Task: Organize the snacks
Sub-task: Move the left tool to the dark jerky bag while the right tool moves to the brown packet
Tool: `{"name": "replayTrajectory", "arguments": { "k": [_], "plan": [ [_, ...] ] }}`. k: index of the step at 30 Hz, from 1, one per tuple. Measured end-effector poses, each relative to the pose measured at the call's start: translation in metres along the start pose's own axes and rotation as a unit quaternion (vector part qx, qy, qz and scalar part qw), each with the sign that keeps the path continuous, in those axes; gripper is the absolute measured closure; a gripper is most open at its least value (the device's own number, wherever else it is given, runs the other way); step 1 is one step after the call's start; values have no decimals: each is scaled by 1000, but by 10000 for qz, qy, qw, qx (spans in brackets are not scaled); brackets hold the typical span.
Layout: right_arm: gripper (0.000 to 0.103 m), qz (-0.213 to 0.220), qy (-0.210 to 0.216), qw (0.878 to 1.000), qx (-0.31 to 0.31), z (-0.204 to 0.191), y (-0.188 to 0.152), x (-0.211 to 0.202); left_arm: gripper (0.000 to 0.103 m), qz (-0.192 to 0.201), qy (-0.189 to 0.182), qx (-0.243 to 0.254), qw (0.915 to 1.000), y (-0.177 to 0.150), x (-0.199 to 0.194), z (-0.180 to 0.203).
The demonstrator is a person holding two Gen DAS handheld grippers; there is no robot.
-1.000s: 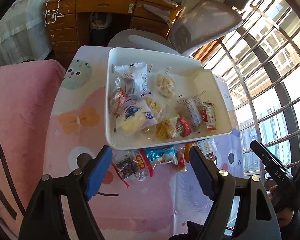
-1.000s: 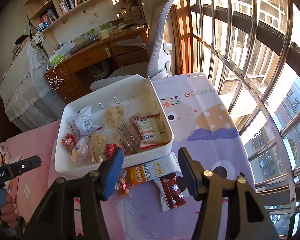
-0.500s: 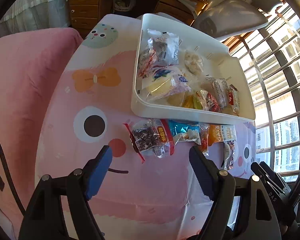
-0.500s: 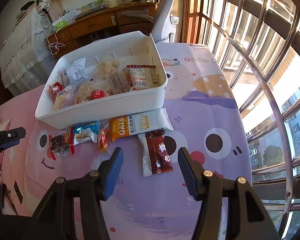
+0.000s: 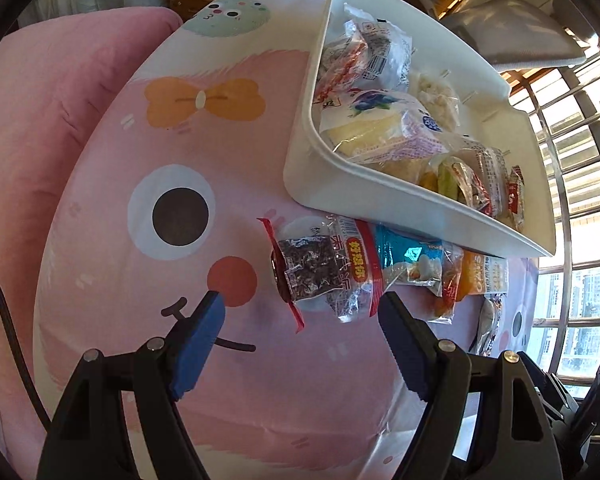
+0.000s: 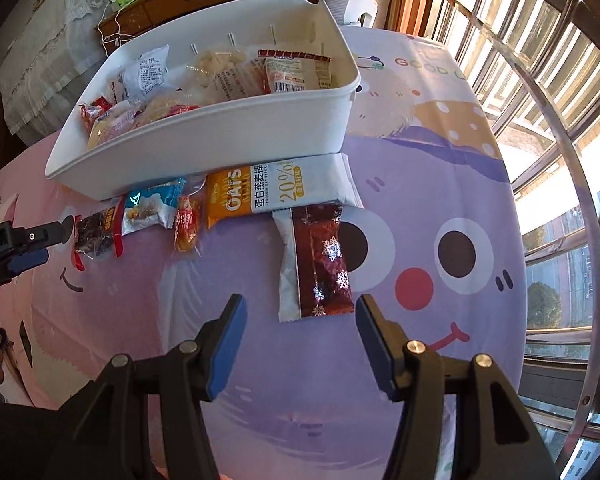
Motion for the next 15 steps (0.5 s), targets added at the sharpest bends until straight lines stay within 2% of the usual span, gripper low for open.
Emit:
{"name": "replayTrajectory", "arguments": {
  "k": [4,15],
  "plan": [
    [46,-117,-30,9997,-193,-4,1,11,25,-104,81,-156,9998,4,16,-3],
    [46,-189,-125,9989,-402,-9,7,30,28,-319,378,-15,9988,13,42,4]
  ]
}}
Point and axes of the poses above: each gripper's, at about its wrist camera, not at the fingertips, and x roughly the way its jaws point, z to its right, y to its top, the point moved 3 cm from there along x, roughly the way its jaws point, and after that the axes turned 2 degrees about x, right-handed, at the moved point
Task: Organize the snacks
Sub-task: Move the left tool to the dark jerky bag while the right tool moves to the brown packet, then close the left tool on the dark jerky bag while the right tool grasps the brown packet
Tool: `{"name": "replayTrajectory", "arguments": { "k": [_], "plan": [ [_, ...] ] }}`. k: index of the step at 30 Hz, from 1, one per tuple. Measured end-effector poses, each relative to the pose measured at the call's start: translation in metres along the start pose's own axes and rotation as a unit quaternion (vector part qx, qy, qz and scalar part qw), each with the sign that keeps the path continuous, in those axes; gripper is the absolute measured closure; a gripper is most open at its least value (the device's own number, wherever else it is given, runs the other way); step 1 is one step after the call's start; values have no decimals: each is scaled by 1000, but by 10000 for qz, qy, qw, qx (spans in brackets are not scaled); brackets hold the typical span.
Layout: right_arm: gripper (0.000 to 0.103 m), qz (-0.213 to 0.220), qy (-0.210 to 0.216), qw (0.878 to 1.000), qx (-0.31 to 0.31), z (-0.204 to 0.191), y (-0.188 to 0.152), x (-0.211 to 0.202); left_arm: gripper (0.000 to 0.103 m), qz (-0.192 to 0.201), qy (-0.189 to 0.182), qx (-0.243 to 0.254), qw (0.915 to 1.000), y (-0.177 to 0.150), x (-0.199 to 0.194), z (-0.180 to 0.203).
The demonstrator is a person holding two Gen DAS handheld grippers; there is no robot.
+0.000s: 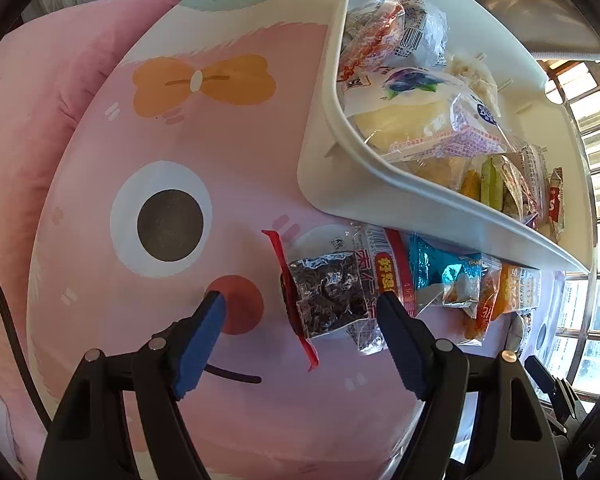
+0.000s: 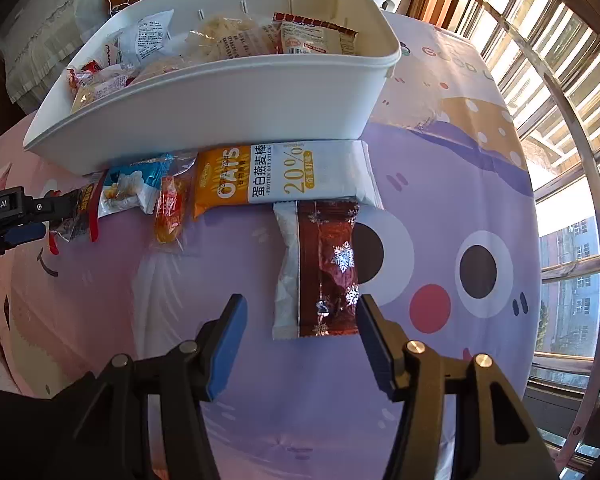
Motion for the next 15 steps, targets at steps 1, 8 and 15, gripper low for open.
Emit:
{"name": "replayTrajectory", "arguments": {
  "k": [1,8,15],
  "plan": [
    [46,11,-19,10000,-41,0,1,1,29,-28,34,26,10000,1,2,2],
    [46,48,-75,9999,-133,0,10,11,33,-34,64,72,9999,7,11,2],
    [52,20,-116,9997,-206,5,15,18,50,106,24,41,9999,15,8,4]
  ]
}}
Point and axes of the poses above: each gripper's, at about its wrist camera, not at the fingertips, and x roughly the way its jaws point, z to its right, y to its top, the point moved 3 cm from there along x, roughly the way its jaws point, and after that the axes turned 2 degrees about x, right-handed, at the moved point
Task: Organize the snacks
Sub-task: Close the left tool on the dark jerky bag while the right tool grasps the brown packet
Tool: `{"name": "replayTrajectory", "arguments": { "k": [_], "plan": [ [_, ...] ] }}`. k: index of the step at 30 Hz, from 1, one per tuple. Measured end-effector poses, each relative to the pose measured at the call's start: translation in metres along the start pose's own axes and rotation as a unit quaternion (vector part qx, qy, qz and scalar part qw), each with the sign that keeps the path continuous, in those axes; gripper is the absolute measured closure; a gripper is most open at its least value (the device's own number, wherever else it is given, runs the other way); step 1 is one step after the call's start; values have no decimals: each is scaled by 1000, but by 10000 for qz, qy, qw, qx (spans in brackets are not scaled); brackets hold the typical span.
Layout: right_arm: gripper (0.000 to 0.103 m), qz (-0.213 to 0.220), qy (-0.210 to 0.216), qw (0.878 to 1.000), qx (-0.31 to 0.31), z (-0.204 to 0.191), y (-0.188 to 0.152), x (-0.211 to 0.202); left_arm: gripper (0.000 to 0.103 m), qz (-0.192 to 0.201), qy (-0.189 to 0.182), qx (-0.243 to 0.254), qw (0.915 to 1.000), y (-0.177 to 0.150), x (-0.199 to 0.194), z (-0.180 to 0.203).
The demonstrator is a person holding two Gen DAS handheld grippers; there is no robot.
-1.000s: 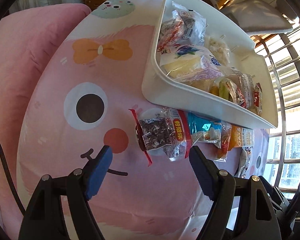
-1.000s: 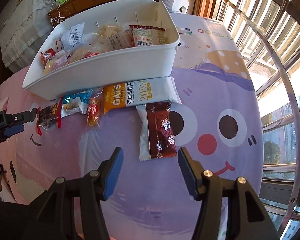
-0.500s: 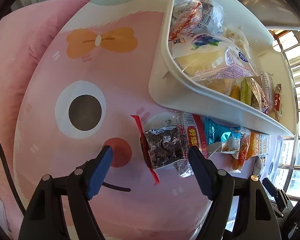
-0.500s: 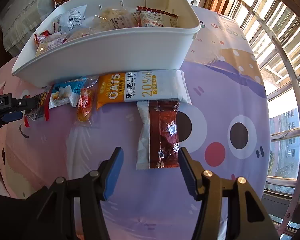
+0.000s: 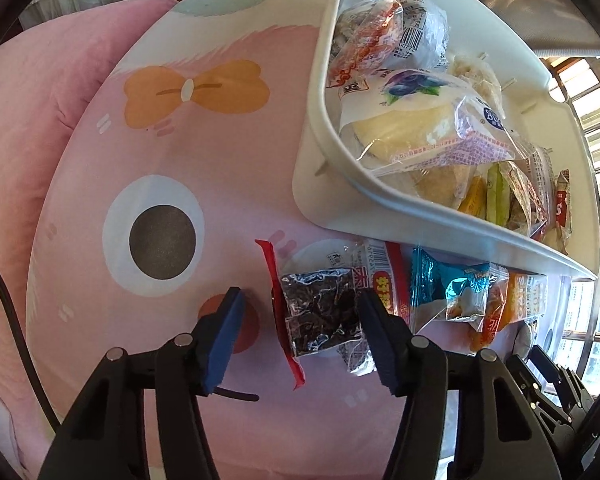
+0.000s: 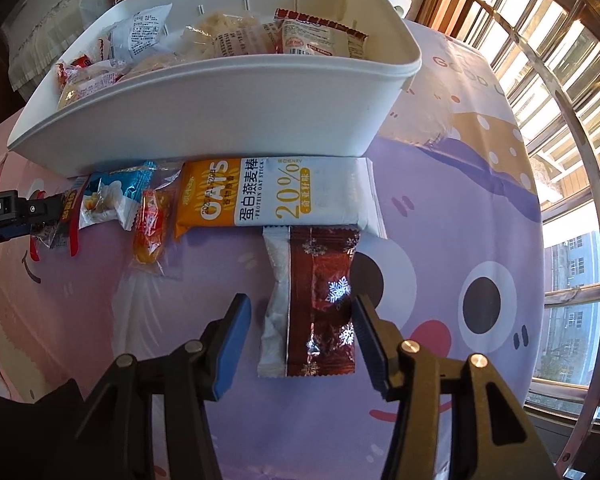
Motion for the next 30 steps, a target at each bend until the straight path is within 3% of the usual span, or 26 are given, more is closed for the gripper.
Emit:
{"name": "replayTrajectory", "arguments": {
  "k": [3,14,25,30],
  "plan": [
    [58,-37,8,10000,19,3,2,4,61,34,-87,-24,10000,1,-2,-2],
    [67,-27,38,9999,-115,2,3,2,62,-49,-300,-318,9990,-14,-8,-18],
    [69,-131,459,9986,-237,-19,-14,-2,62,214,-255,-343,9989,-41,-35,-23],
    [70,-96,578,9966,-580,-36,-21,-7,62,305,-183,-286,9990,-50,-52,-23]
  ]
}}
Point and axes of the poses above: each gripper's, at about its wrist camera, not at the fingertips, and x roughly the way its jaws point, z to its right, y to its top, the point moved 3 cm from there along x, roughly the way its jaws point, and after that the axes turned 2 degrees about x, right-handed, at the moved point
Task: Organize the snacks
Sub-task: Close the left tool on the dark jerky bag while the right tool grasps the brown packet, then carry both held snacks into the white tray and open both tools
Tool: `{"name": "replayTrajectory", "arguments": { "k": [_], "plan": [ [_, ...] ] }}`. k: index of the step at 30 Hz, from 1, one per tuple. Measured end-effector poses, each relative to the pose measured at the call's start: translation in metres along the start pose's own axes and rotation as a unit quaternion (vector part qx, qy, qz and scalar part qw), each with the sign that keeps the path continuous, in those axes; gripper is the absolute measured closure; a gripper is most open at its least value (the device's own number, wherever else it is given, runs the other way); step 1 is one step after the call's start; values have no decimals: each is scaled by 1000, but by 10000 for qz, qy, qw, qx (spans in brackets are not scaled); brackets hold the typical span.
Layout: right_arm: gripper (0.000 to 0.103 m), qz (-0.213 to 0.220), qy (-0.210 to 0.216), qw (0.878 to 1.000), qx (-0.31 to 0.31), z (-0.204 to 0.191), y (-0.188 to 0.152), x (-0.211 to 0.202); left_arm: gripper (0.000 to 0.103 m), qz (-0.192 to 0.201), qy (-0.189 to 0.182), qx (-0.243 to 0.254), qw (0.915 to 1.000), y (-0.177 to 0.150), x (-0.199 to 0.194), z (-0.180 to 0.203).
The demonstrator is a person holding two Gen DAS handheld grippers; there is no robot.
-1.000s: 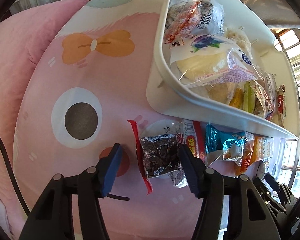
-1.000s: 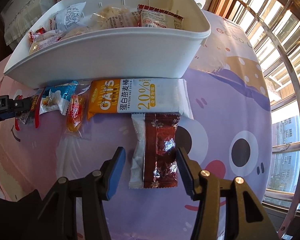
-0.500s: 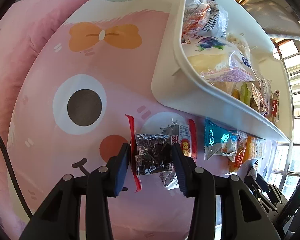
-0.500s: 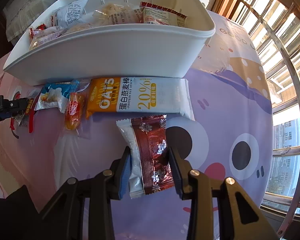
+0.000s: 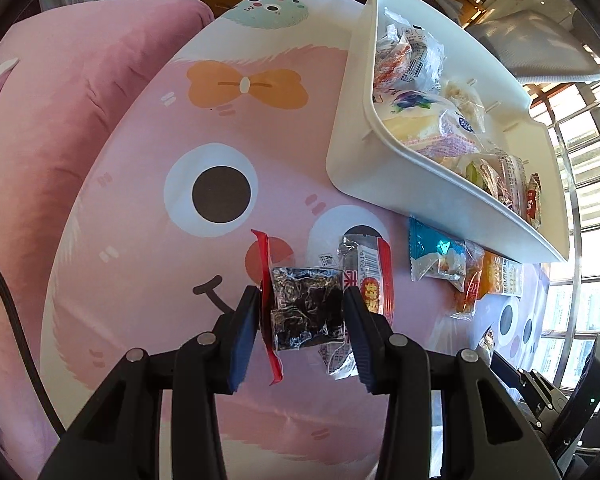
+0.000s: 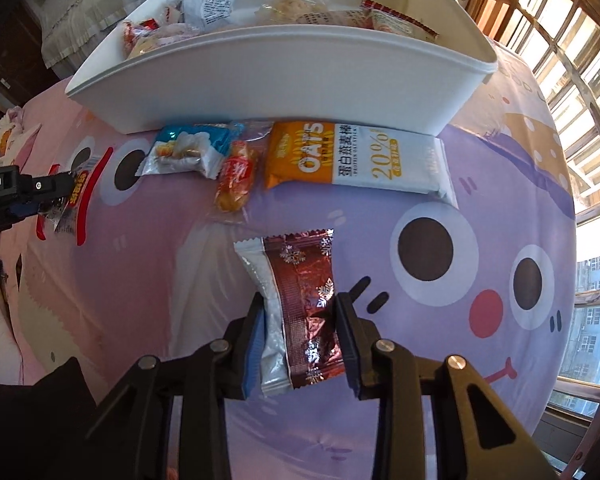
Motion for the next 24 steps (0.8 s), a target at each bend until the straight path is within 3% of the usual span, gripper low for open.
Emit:
{"name": "replayTrajectory", "arguments": {
  "k": [12,24],
  "plan": [
    [70,587,329,9955,-661,-49,27,-39,62,248,73,425,9988,12,-57,5],
    [70,1295,348,9893,-576,-69,72,-91,62,635,-173,1012,9927,71,-119,41]
  ]
}}
Point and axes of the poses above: each gripper's, at about its wrist camera, not at the fingertips, and x roughly the way its jaws point, z to its right, y to its top, the point moved 3 cm from there along x, roughly the way its jaws point, and after that the axes turned 2 degrees about x, right-handed, at the moved point
